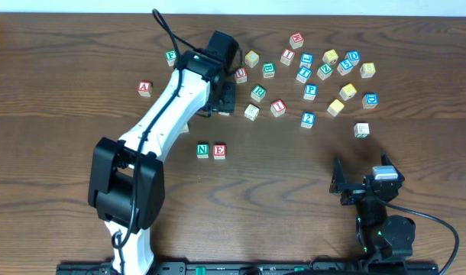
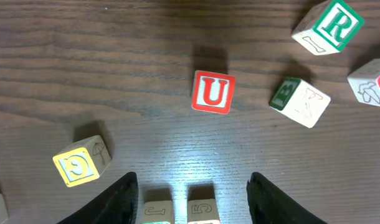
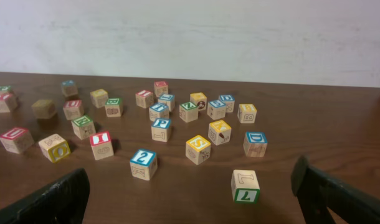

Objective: Spell out NEURIPS
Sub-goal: 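Raise the left gripper and move it over the red U block, then lower the left gripper around the red U block and close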

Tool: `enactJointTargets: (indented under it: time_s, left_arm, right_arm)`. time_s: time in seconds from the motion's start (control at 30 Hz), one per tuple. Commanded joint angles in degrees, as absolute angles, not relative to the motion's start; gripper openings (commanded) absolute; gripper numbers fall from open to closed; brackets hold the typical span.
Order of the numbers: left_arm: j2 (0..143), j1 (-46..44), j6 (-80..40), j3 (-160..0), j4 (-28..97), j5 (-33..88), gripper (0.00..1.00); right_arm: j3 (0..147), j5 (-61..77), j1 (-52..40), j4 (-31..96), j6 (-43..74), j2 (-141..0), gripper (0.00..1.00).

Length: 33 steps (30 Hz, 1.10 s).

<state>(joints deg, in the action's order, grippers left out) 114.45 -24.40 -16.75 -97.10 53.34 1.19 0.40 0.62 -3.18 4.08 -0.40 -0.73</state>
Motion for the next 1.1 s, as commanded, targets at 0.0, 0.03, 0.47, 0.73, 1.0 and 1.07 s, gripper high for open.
enactJointTargets:
  time_s: [0.0,0.03,0.47,0.73,1.0,1.07]
  left_arm:
    - [115.11,-24.49,-14.11,-98.67,53.28,3.03,0.56]
    - [115.11,-24.49,-13.93,-98.67,53.25,3.03,0.55]
    - [118.56,-24.49,-13.74,-99.15,51.35,3.03,0.64]
    - [122.98,-24.49,-13.06,-101.49,51.31,3.03,0.63]
    - [124.16,-24.43,-12.43,-102.04,49.56,3.01,0.64]
    - [124.16,-24.43,-12.47,-102.04,48.95,3.05,0.63]
  right_arm:
    - [0.34,0.58,-2.70,4.34,0.38,-0.49,0.99]
    - [0.34,0.58,-2.70,4.34,0.38,-0.49,0.99]
    - [0.34,0.58,-2.70,4.34,0.38,-0.49,0.99]
    - [0.34,0.58,-2.70,4.34,0.38,-0.49,0.99]
    - [0.34,0.58,-2.70,4.34,0.38,-0.49,0.99]
    - [0.34,0.58,-2.70,4.34,0.38,-0.49,0.99]
